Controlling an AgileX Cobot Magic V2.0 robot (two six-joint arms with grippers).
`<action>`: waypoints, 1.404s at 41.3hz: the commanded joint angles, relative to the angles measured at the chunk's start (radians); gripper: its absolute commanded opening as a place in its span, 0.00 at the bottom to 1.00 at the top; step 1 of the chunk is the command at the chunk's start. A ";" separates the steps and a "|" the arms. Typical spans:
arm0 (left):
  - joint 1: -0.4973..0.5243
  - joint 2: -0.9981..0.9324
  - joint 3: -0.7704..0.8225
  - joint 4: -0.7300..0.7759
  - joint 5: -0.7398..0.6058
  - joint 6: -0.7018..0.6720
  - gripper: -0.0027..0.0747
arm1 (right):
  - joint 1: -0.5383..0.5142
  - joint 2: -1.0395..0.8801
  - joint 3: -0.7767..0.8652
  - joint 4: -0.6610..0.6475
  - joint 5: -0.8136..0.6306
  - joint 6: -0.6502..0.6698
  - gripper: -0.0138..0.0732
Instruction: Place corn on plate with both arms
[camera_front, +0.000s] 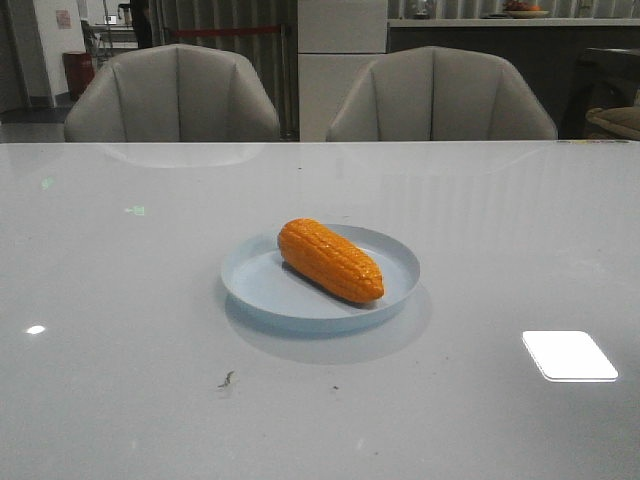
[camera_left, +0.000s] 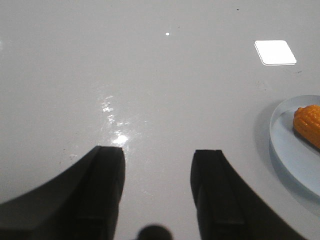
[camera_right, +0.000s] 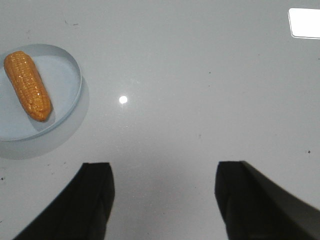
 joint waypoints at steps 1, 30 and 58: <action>0.004 -0.016 -0.029 -0.009 -0.067 -0.004 0.52 | -0.006 -0.011 -0.025 0.011 -0.081 -0.015 0.78; 0.004 -0.016 -0.029 -0.009 -0.067 -0.004 0.17 | -0.006 -0.011 -0.025 0.011 -0.077 -0.015 0.78; 0.004 -0.050 -0.019 -0.013 -0.056 -0.004 0.16 | -0.006 -0.011 -0.025 0.011 -0.077 -0.015 0.78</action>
